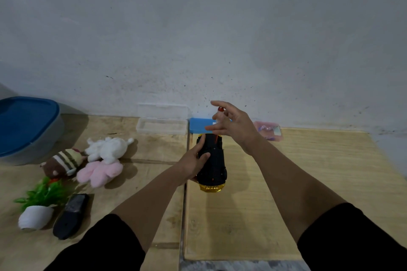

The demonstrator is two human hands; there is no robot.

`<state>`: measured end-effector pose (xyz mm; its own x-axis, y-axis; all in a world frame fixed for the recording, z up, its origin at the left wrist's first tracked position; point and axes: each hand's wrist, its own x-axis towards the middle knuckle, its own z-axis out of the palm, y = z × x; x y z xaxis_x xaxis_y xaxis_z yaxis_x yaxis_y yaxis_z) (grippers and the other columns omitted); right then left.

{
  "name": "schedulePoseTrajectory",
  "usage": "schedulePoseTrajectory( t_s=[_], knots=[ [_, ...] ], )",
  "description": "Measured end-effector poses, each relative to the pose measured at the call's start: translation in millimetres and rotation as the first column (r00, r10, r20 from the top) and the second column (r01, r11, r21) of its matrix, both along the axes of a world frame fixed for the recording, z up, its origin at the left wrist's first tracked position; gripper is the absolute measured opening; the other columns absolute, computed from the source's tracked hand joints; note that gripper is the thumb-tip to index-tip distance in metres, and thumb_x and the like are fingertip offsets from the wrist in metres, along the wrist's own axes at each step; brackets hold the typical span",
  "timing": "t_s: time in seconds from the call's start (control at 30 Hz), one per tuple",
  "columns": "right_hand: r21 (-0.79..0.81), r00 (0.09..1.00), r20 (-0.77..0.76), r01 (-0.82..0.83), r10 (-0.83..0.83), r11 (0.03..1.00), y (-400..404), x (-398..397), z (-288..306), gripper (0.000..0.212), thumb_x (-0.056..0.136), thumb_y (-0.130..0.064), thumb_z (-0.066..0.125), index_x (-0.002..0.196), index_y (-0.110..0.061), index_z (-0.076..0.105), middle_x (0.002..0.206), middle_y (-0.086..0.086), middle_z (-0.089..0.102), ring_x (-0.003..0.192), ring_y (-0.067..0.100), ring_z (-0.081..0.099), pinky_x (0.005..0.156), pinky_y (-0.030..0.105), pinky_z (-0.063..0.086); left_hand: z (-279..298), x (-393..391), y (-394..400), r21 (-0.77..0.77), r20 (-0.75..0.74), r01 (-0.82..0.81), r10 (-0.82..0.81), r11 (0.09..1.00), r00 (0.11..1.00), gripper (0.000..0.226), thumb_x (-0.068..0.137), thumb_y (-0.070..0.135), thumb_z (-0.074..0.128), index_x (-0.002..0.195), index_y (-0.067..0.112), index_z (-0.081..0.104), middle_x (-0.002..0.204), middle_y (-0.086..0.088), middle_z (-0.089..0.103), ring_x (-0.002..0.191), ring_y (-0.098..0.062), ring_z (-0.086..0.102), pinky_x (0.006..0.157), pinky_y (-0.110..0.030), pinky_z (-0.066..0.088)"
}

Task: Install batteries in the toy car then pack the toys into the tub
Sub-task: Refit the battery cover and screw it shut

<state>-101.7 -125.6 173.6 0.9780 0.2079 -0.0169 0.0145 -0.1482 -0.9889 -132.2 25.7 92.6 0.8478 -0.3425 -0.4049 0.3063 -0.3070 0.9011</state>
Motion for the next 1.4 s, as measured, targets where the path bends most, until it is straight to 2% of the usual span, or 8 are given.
schedulePoseTrajectory(
  t_s=[0.23, 0.37, 0.57, 0.73, 0.9, 1.1, 1.27, 1.4],
  knots=[
    [-0.014, 0.992, -0.018, 0.122, -0.123, 0.992, -6.8, 1.8, 0.8, 0.017, 0.084, -0.009, 0.066, 0.09, -0.008, 0.051, 0.088, 0.01, 0.063, 0.063, 0.024, 0.072, 0.058, 0.028, 0.058, -4.7, 0.6, 5.2, 0.003, 0.0, -0.016, 0.016, 1.0, 1.0, 0.066, 0.095, 0.044, 0.044, 0.145, 0.049, 0.002, 0.132, 0.002, 0.047, 0.109, -0.021, 0.056, 0.07, -0.037, 0.058],
    [-0.023, 0.999, 0.002, 0.041, -0.041, 0.999, -2.3, 0.3, 1.4, 0.022, 0.093, -0.013, 0.054, 0.112, -0.024, 0.055, 0.104, 0.011, 0.056, 0.071, 0.019, 0.072, 0.069, 0.025, 0.059, -1.0, 2.0, 4.7, 0.026, 0.021, 0.011, -0.012, 1.0, 1.0, 0.066, 0.094, 0.046, 0.044, 0.146, 0.048, 0.002, 0.134, 0.001, 0.047, 0.109, -0.02, 0.056, 0.067, -0.034, 0.058],
    [0.0, 0.997, -0.025, 0.075, -0.075, 0.997, 3.4, 1.8, 1.7, 0.011, 0.089, -0.006, 0.06, 0.092, -0.01, 0.05, 0.097, 0.012, 0.06, 0.07, 0.023, 0.073, 0.059, 0.023, 0.056, -1.1, 1.7, -0.1, 0.027, 0.008, 0.018, -0.018, 0.999, 1.0, 0.063, 0.097, 0.039, 0.042, 0.145, 0.05, 0.002, 0.129, 0.004, 0.047, 0.105, -0.017, 0.056, 0.065, -0.032, 0.057],
    [-0.012, 1.0, -0.015, 0.022, -0.023, 1.0, 7.7, -1.3, 2.5, 0.021, 0.095, -0.009, 0.049, 0.115, -0.016, 0.052, 0.105, 0.009, 0.056, 0.075, 0.017, 0.073, 0.067, 0.021, 0.057, -1.2, 1.4, 0.9, 0.031, 0.024, 0.03, -0.031, 0.999, 0.999, 0.063, 0.097, 0.039, 0.041, 0.146, 0.048, 0.002, 0.126, 0.007, 0.047, 0.101, -0.014, 0.056, 0.062, -0.028, 0.056],
    [-0.088, 0.996, -0.009, 0.092, -0.093, 0.992, 6.9, -1.0, 2.7, 0.016, 0.086, -0.009, 0.064, 0.092, -0.009, 0.049, 0.104, 0.017, 0.064, 0.067, 0.024, 0.073, 0.061, 0.028, 0.058, 0.5, -0.1, 2.5, 0.024, 0.001, 0.009, -0.009, 1.0, 1.0, 0.061, 0.099, 0.033, 0.04, 0.146, 0.047, 0.002, 0.122, 0.006, 0.047, 0.098, -0.014, 0.055, 0.061, -0.028, 0.055],
    [-0.049, 1.0, 0.002, 0.015, -0.015, 0.999, 10.0, -5.4, 6.0, 0.033, 0.094, -0.012, 0.051, 0.126, -0.022, 0.049, 0.106, 0.012, 0.061, 0.076, 0.017, 0.073, 0.07, 0.022, 0.057, 5.6, -0.7, 8.9, 0.021, 0.048, 0.042, -0.043, 0.999, 0.998, 0.064, 0.096, 0.042, 0.042, 0.145, 0.049, 0.001, 0.125, 0.008, 0.047, 0.105, -0.017, 0.056, 0.067, -0.033, 0.058],
    [-0.059, 0.995, -0.008, 0.099, -0.1, 0.993, 12.1, -5.9, 4.3, 0.012, 0.09, -0.009, 0.058, 0.099, -0.007, 0.05, 0.104, 0.019, 0.062, 0.07, 0.023, 0.073, 0.061, 0.026, 0.058, 7.6, -2.6, 11.0, 0.033, 0.062, 0.039, -0.041, 0.999, 0.997, 0.062, 0.097, 0.04, 0.042, 0.145, 0.048, 0.002, 0.124, 0.008, 0.045, 0.104, -0.016, 0.055, 0.067, -0.032, 0.057],
    [-0.08, 0.995, 0.019, 0.098, -0.097, 0.992, 14.3, -8.4, 4.2, 0.024, 0.092, -0.012, 0.056, 0.113, -0.015, 0.046, 0.107, 0.016, 0.055, 0.068, 0.02, 0.072, 0.065, 0.025, 0.059, 8.8, -3.4, 14.0, 0.029, 0.094, 0.073, -0.075, 0.997, 0.993, 0.062, 0.096, 0.044, 0.043, 0.146, 0.047, 0.006, 0.124, 0.01, 0.049, 0.104, -0.015, 0.058, 0.066, -0.03, 0.058]
  ],
)
